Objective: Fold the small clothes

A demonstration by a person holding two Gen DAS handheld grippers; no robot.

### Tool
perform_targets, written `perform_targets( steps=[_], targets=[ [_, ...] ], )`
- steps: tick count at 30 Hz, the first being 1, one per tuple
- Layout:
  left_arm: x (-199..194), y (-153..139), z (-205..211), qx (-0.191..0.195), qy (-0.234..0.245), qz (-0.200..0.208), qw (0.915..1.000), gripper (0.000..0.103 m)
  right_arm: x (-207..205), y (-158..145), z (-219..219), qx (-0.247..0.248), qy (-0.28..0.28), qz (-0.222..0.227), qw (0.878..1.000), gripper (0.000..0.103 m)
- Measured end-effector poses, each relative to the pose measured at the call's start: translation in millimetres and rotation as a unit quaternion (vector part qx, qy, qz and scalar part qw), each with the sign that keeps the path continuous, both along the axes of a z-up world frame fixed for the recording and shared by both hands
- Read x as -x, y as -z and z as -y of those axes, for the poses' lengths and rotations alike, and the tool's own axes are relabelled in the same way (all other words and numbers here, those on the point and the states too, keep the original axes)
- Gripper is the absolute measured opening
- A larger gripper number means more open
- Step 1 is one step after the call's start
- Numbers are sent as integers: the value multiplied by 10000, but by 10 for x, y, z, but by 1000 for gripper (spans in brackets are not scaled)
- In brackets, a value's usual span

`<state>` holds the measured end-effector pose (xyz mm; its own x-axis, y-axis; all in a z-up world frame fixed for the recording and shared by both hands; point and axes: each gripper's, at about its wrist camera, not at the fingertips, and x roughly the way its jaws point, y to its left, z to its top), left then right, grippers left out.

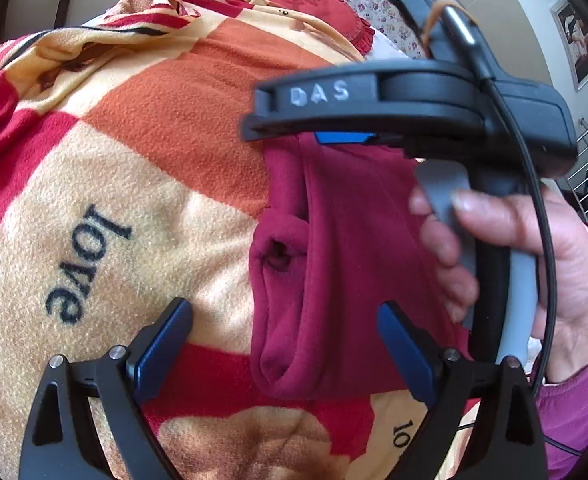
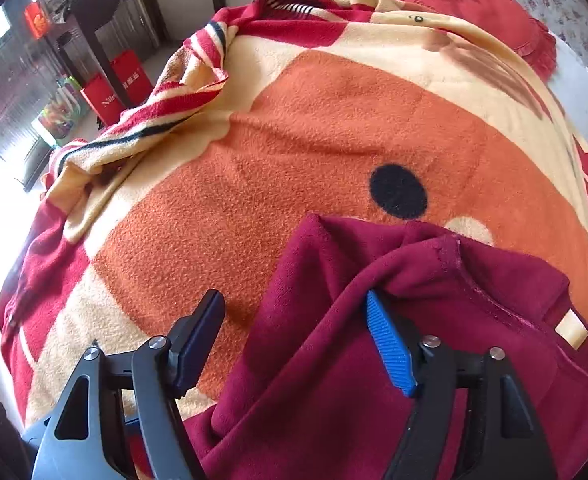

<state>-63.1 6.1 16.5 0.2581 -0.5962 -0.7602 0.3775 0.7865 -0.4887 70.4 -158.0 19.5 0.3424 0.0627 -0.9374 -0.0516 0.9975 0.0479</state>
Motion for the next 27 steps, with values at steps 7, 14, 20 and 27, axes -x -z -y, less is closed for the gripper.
perform_targets(
  steps=[7, 14, 20, 27],
  targets=[
    [100, -58, 215, -497, -13, 205, 9986, 96, 318, -189, 357, -519, 273, 413, 9974, 0],
    [195, -102, 483, -808, -19, 331, 9962, 96, 640, -456, 579, -823, 402, 855, 9921, 0],
    [280, -194, 690, -668, 131, 433, 9967, 95, 765, -572, 689, -977, 493, 928, 9896, 0],
    [108, -53, 841, -476, 425, 190, 9978, 36, 797, -585, 756, -1121, 533, 892, 9882, 0]
  ],
)
